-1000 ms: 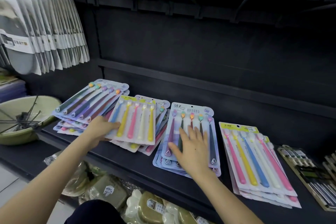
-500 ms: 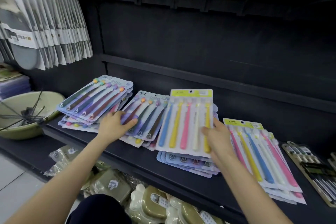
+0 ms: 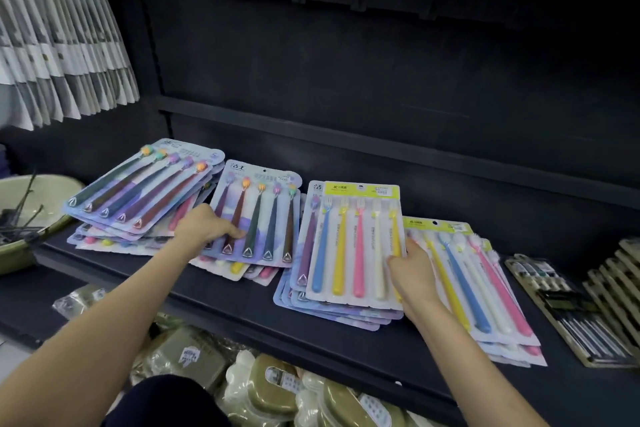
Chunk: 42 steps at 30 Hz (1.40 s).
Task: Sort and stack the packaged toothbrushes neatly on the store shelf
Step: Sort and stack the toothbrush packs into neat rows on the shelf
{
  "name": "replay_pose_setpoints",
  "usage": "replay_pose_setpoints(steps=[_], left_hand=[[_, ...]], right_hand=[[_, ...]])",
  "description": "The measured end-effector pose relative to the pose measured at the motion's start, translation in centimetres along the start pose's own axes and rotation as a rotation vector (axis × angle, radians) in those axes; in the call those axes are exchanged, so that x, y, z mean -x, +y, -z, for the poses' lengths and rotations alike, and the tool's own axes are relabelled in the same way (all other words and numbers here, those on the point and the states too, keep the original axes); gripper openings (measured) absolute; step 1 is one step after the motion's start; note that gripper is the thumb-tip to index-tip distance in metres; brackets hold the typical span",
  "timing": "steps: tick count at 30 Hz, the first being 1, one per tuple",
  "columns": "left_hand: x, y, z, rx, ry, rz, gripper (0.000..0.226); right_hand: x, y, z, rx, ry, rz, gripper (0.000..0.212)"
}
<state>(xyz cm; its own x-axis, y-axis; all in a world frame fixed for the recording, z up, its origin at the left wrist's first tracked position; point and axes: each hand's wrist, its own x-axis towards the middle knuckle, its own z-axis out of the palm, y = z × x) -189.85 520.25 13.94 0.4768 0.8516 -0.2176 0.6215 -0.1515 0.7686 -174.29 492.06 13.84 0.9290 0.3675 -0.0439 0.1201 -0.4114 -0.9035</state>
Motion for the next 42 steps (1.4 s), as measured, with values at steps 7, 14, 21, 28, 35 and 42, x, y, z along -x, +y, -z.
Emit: replay_pose_setpoints(steps=[7,14,21,28,35,42], left_hand=[[3.9,3.4,2.3,0.077,0.237,-0.229,0.055],[9.3,7.9,2.6,0.457,0.067,-0.246,0.049],[10.5,8.9,-8.0,0.429,-0.141,-0.182,0.050],[9.1,6.2,-11.2,-0.540,0.115,-0.314,0.071],[2.9,-1.3,-4.0,-0.393,0.295,-0.333,0.051],[-2.2,-2.5,-1.8,-0.637,0.095,-0.226,0.076]], right_hand=[[0.9,0.1,1.6,-0.248,-0.028,-0.038,0.050],[0.7,3.7,12.5,-0.128,0.247,-0.018,0.039],[-1.8,5.6,15.7,0.594,0.251,-0.106,0.036],[0.6,2.9,8.5,0.816,0.298,0.509,0.057],[1.5,-0.6,-2.1,0.883,-0.157,0.719,0.060],[0.8,1.6,-4.3,0.996,-0.209,0.633,0.063]])
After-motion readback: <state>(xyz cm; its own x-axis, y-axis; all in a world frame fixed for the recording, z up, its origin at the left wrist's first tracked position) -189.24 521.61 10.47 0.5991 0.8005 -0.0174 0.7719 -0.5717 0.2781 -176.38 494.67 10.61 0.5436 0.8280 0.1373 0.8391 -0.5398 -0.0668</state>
